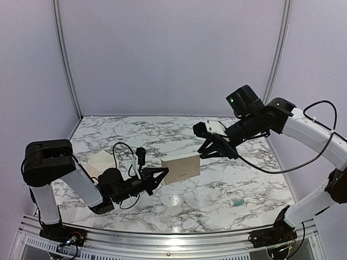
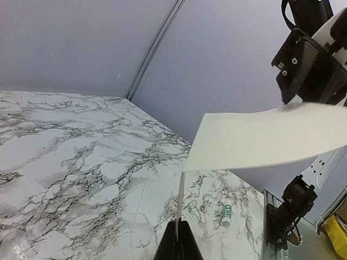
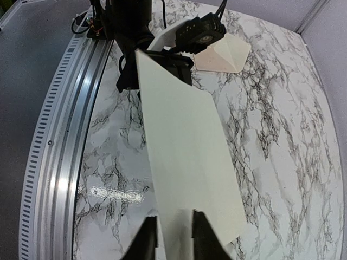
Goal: Place the letter into the envelope and seal it
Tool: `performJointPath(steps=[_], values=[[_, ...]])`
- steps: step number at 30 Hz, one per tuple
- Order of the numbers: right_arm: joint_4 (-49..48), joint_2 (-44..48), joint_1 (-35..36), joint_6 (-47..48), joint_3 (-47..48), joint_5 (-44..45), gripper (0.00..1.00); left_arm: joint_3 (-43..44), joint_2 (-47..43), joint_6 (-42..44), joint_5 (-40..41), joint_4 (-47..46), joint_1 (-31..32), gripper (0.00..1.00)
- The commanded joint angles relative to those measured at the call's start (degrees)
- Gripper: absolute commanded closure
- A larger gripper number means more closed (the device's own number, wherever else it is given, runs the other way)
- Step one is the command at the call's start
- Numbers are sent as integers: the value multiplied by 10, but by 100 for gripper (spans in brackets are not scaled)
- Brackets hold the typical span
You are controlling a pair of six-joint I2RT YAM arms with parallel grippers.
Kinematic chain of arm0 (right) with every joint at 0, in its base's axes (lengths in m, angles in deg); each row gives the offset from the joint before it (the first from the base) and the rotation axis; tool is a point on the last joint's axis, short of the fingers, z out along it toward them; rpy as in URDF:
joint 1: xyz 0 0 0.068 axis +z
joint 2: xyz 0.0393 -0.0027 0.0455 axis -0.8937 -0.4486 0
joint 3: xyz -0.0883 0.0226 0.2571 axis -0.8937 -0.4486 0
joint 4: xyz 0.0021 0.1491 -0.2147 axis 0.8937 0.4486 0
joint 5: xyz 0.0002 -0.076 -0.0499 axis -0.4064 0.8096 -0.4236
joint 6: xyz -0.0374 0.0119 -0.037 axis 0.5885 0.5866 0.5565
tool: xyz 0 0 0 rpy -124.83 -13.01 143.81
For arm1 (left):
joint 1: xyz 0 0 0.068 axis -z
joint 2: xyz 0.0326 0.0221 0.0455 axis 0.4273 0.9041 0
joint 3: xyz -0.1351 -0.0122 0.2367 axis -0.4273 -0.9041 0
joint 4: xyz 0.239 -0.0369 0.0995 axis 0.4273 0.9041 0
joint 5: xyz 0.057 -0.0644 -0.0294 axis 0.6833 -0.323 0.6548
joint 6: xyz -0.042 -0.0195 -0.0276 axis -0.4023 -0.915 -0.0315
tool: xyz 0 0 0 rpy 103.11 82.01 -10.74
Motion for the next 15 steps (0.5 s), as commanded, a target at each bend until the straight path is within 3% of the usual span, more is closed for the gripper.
performJointPath(steps=[1,7,11,15], values=[[-5,10,1,14,-33,-4,67,-17,0,-20,0,-81,-4,100],[23,40,19,17,-93,-22,47,-16,-23,-28,-15,-63,-14,100],[25,54,13,14,-107,6,44,9,-56,9,-62,35,-14,100],[84,58,-28,53,-22,-66,48,23,-105,73,-76,160,-14,100]])
